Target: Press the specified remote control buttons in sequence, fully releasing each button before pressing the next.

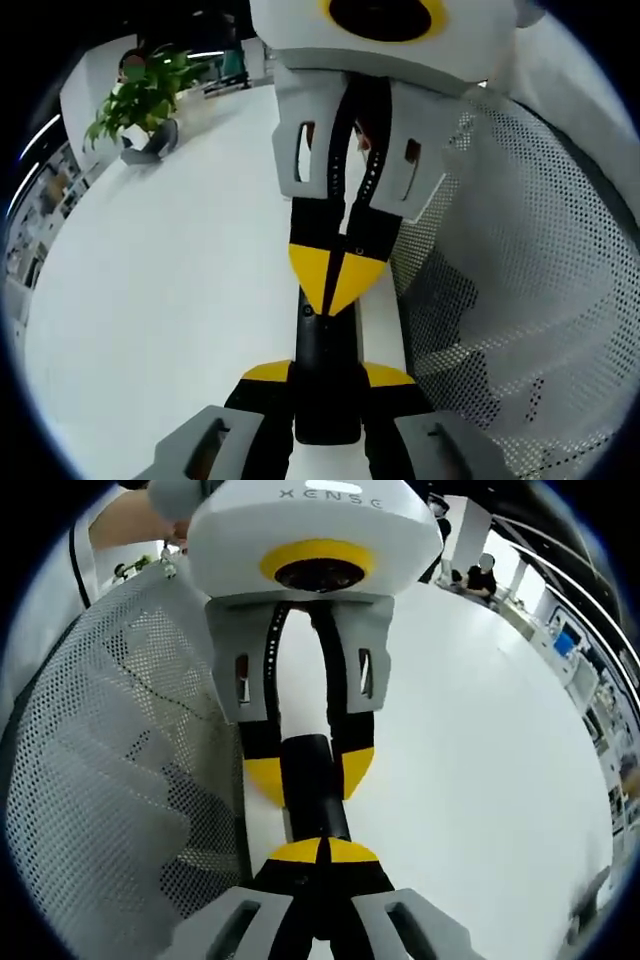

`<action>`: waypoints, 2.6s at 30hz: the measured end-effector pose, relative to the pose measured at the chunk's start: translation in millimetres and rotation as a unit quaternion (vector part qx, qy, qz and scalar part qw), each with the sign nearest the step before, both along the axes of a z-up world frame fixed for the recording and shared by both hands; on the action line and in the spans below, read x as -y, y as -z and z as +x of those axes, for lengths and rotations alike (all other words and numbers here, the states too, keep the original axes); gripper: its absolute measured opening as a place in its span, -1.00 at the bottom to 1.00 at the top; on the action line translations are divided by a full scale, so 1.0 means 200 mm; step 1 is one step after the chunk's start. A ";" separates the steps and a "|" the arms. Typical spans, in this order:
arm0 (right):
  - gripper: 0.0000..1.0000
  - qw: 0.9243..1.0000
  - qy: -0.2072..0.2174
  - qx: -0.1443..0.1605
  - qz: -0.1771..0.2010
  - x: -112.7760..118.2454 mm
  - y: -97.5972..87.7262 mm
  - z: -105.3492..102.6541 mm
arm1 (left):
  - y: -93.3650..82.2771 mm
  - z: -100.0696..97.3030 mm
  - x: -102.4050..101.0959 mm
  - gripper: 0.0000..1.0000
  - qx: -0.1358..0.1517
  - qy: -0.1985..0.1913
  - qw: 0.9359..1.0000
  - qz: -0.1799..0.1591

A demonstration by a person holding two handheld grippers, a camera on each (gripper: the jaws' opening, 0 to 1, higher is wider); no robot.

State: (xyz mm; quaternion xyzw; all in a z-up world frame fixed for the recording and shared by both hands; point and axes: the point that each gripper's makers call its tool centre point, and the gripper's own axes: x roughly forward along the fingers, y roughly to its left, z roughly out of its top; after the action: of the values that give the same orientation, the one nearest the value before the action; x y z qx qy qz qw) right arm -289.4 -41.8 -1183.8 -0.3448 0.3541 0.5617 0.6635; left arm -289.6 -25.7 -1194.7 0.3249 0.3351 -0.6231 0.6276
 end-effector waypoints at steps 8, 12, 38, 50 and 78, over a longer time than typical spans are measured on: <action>-1.00 0.997 0.042 -0.059 0.029 0.03 -0.02 0.03 | 0.00 0.00 0.00 -0.51 -0.001 -0.004 1.000 0.004; -1.00 0.997 0.039 -0.061 0.034 0.02 -0.04 0.06 | 0.00 0.00 0.00 -0.51 -0.002 -0.006 1.000 0.004; -1.00 0.991 0.030 -0.117 -0.049 0.01 0.03 0.07 | 0.00 0.01 0.01 -0.51 -0.001 -0.018 1.000 -0.015; -1.00 0.991 0.051 -0.121 0.038 -0.03 -0.04 0.01 | 0.00 0.01 0.01 -0.51 -0.003 -0.022 1.000 -0.018; -1.00 0.998 -0.021 -0.052 0.012 -0.08 -0.02 -0.01 | -0.01 0.01 0.01 -0.51 -0.016 -0.028 0.998 -0.046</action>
State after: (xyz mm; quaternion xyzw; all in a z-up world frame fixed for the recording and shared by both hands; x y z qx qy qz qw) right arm -292.2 -26.0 -1180.3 -0.3146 0.3740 0.5966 0.6366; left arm -288.2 -26.8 -1193.5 0.2761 0.3250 -0.6250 0.6539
